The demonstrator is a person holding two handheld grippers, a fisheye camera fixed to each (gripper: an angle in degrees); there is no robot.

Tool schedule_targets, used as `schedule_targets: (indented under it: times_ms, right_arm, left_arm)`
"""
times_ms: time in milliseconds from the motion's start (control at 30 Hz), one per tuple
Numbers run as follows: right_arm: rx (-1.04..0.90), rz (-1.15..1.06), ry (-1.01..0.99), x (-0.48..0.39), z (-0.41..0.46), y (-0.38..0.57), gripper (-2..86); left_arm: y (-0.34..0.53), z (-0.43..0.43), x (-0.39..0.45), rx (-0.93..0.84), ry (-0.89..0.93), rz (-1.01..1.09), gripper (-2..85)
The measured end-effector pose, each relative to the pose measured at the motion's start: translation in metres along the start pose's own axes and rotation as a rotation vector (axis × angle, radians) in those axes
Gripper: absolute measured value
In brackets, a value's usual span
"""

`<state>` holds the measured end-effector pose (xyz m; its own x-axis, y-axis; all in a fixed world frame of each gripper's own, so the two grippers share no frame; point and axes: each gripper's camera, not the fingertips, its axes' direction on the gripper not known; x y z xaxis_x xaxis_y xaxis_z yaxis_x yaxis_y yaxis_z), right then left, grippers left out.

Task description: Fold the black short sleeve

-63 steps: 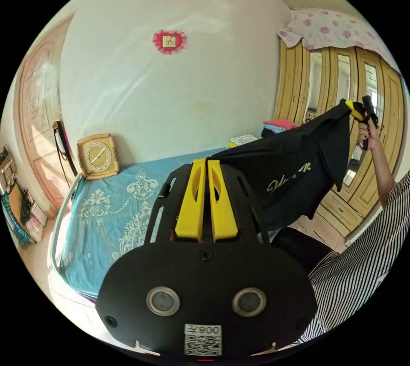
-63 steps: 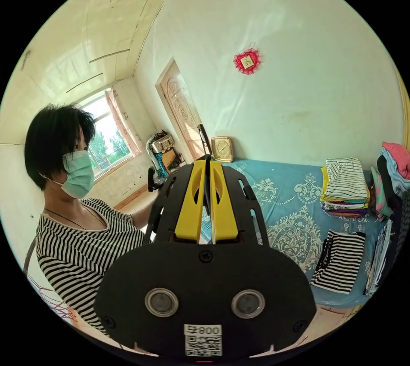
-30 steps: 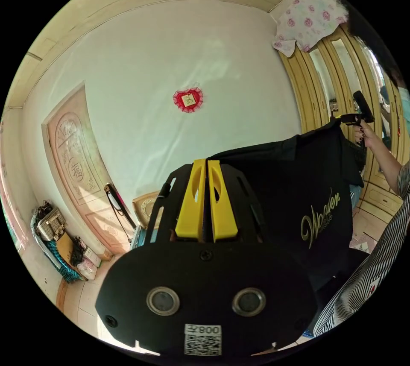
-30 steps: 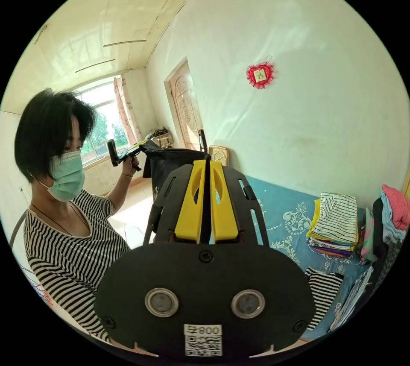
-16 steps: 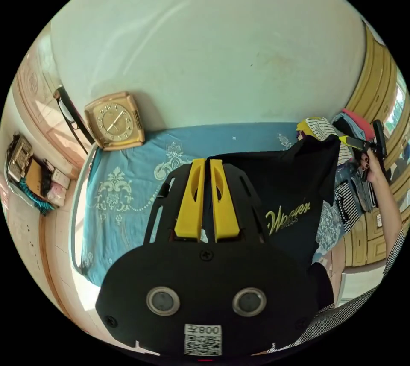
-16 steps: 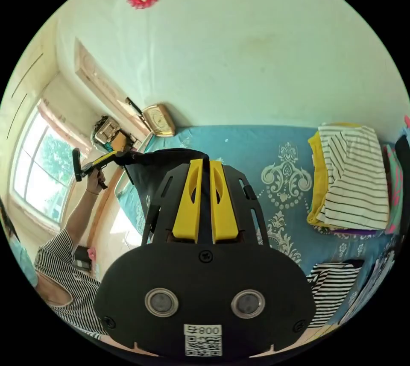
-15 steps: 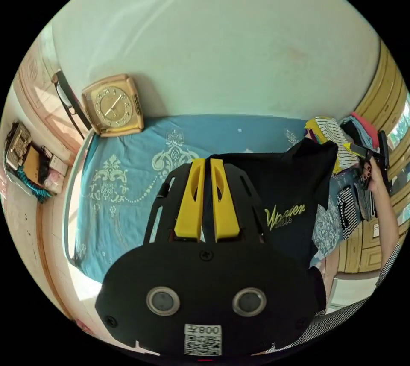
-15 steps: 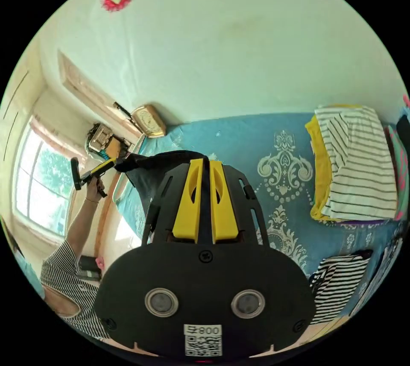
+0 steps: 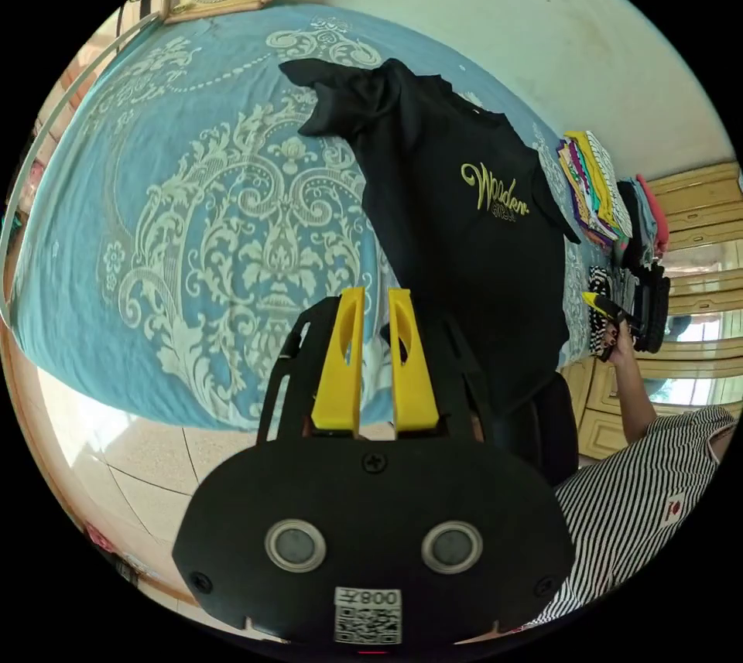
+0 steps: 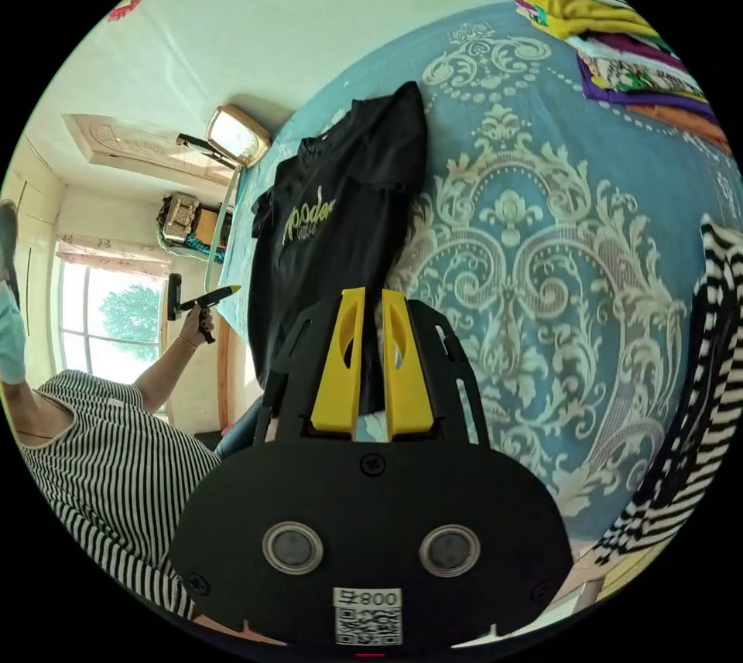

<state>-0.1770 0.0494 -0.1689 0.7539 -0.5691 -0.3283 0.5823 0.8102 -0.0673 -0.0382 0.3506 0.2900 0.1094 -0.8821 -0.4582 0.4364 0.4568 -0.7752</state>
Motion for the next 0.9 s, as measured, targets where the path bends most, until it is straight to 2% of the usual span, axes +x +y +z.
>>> schedule_targets:
  times_ms: [133, 400, 533, 900]
  right_arm:
    - [-0.065, 0.042, 0.055, -0.004, 0.001, 0.036, 6.5]
    - [-0.076, 0.056, 0.116, -0.02, 0.0, 0.043, 7.1]
    - [-0.084, 0.046, 0.17, -0.029, 0.004, 0.042, 7.2]
    - [-0.133, 0.067, 0.277, -0.027, 0.026, 0.035, 4.9]
  left_arm:
    - [0.016, 0.009, -0.02, -0.043, 0.008, 0.017, 7.3]
    - [-0.002, 0.028, -0.046, -0.038, 0.02, 0.031, 8.2]
    - [-0.005, 0.042, -0.053, -0.091, -0.079, 0.057, 6.8]
    - [0.021, 0.028, -0.078, -0.092, -0.029, 0.093, 1.6]
